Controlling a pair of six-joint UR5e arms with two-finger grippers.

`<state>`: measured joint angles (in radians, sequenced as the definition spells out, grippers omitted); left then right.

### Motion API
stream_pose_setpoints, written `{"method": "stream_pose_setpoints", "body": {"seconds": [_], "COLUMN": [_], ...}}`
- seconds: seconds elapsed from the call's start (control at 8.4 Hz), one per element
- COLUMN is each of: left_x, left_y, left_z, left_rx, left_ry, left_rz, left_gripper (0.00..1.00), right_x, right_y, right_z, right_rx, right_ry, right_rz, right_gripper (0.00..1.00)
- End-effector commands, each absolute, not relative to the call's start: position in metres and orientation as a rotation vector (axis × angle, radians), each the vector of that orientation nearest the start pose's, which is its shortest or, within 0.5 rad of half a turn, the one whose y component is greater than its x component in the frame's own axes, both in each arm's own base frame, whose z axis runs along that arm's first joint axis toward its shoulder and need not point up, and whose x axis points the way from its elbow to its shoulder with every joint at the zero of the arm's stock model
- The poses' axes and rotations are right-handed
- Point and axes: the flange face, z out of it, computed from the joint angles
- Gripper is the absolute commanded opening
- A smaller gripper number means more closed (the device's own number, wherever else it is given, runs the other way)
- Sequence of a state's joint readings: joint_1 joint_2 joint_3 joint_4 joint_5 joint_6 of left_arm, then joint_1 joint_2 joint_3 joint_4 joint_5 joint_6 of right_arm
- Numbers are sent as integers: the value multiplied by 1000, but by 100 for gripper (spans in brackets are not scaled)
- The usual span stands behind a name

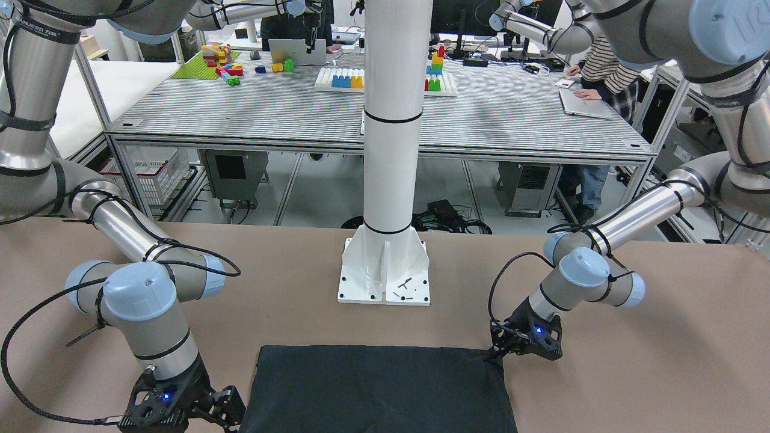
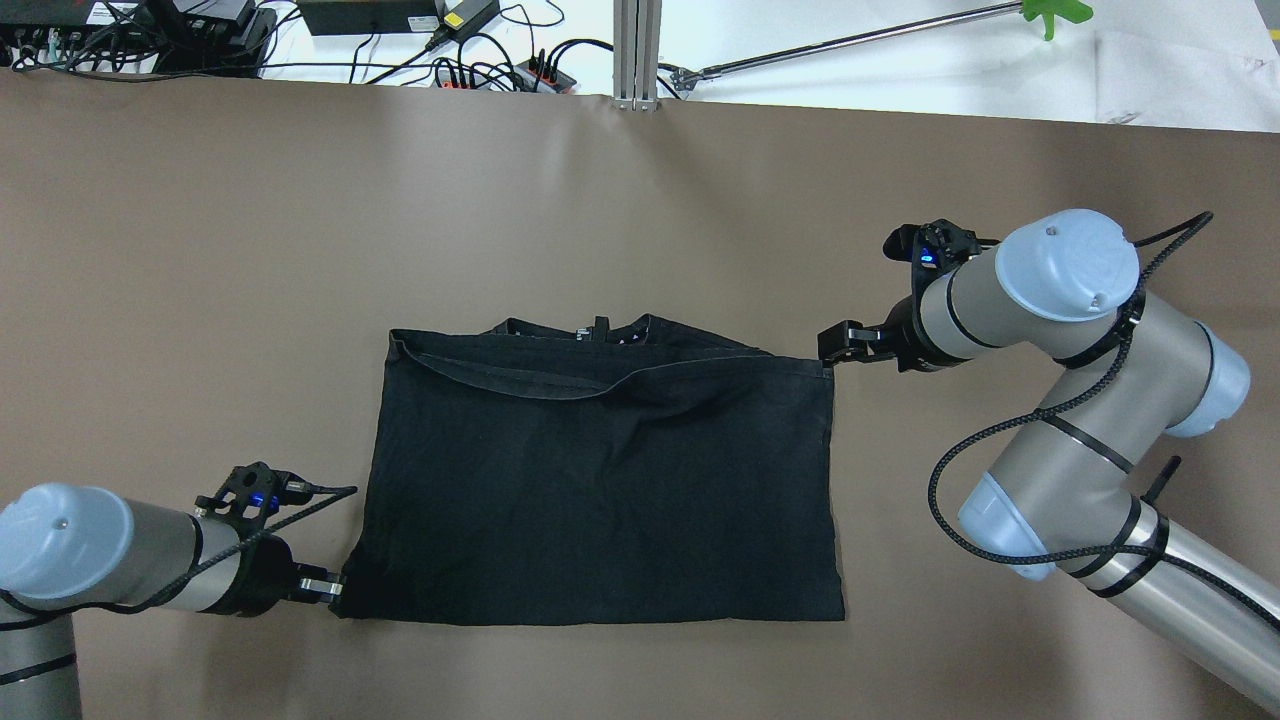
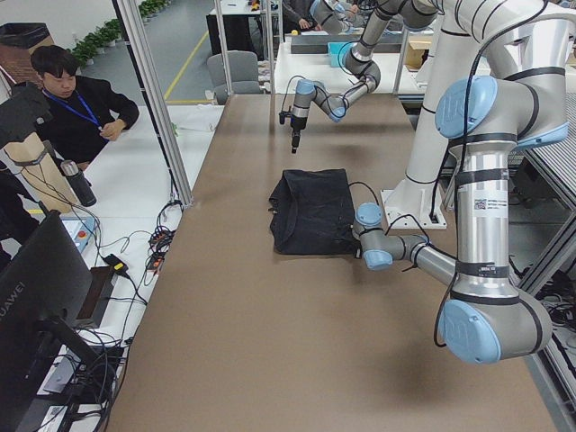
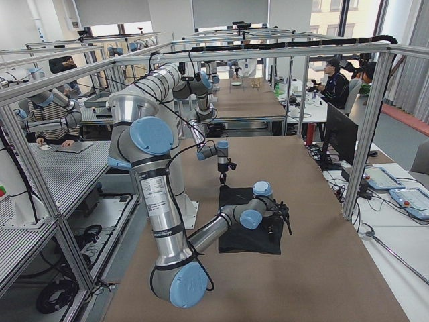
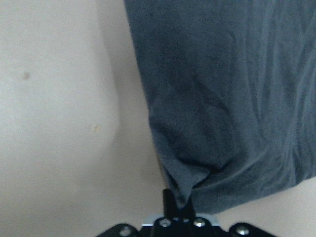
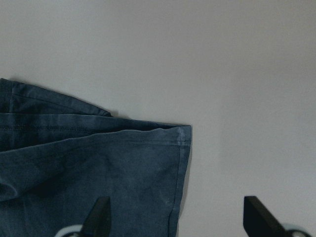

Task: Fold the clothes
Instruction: 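Grasp the near corner of the folded shirt with the left gripper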

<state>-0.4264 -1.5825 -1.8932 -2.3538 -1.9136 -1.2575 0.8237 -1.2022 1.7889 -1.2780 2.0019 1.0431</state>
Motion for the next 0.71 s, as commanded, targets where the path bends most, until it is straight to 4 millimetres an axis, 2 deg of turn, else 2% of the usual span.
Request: {"method": "stream_pose_setpoints", "body": {"seconds": [0.0,0.12,0.24,0.36,0.6], "left_x": [368,356,349,346,352], "left_y": [-331,-359,-396,-451,-582], "left_z": [427,444,449,450,428], "left_rx": [188,230,285,337,367], "left_ry": [1094,1052,1025,999,976], "left_rz": [64,50,35,5,-34], "left_gripper": [0,0,0,0,0], "right_x": [-349,-349,-352,-353,-353], "right_y": [-512,-512,-511,-510,-510], "right_z": [322,322,322,321,321], "right_rx": [227,227,225,224,224], "right_ry": [-927,-927,-927,-929,-929], "right_rz": [85,85,81,80,80], "right_gripper": [94,94,94,94,94]}}
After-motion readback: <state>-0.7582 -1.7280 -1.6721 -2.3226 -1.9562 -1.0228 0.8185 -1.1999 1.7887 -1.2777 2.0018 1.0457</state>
